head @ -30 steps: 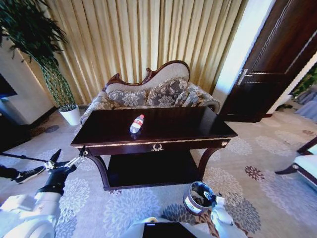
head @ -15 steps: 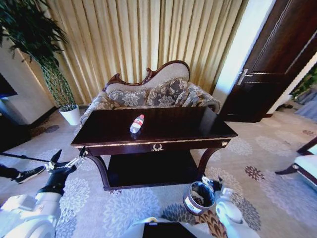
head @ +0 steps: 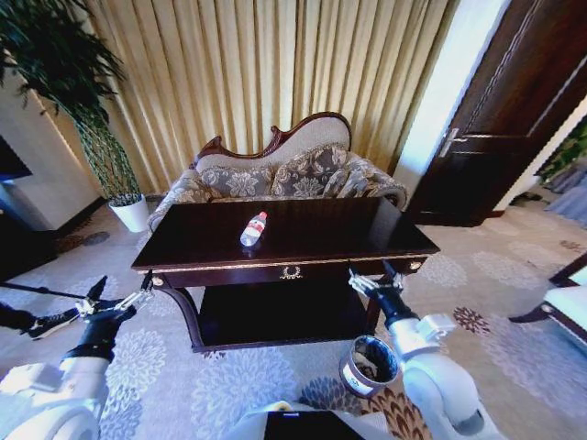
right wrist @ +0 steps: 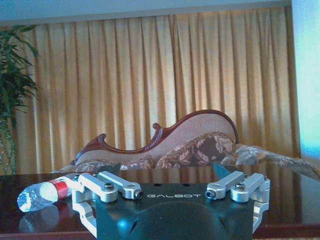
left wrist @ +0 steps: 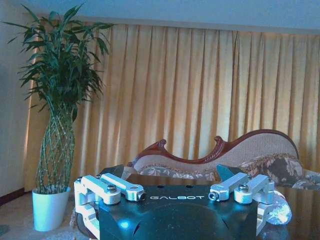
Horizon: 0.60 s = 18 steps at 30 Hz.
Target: Move to the front of the table and place the trash on the table into the trash bin.
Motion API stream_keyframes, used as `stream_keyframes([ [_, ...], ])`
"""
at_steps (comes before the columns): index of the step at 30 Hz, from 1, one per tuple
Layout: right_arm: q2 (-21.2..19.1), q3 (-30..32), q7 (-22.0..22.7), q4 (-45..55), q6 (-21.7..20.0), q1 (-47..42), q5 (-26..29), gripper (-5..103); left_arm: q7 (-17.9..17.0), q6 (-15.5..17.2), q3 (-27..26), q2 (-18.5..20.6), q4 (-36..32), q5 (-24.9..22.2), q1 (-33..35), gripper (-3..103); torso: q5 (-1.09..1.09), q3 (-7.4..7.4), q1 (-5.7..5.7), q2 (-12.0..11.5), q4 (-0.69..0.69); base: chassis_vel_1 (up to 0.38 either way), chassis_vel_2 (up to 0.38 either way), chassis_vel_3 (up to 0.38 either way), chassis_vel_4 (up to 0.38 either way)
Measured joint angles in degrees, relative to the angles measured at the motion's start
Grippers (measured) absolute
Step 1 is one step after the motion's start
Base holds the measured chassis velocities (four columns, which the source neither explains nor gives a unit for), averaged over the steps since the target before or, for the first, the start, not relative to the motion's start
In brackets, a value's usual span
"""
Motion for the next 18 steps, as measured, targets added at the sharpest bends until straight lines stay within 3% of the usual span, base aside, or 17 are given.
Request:
stream_keyframes([
  [9, 0.1, -0.4, -0.4, -1.8, 0.0, -0.2, -1.1, 100, 0.0, 1.4, 0.0, -0.1, 0.1, 0.4, -0.7, 100, 0.01, 0.00, -0.01, 0.0, -0.01, -0.004, 0.006, 0.006, -0.003],
  [18, 0.1, -0.4, -0.5, -2.3, 0.2, -0.1, -1.5, 100, -0.1, 1.7, 0.1, 0.1, 0.0, 0.5, -1.1, 100, 0.01, -0.01, -0.01, 0.0, -0.01, -0.118, 0.126, 0.123, -0.130],
])
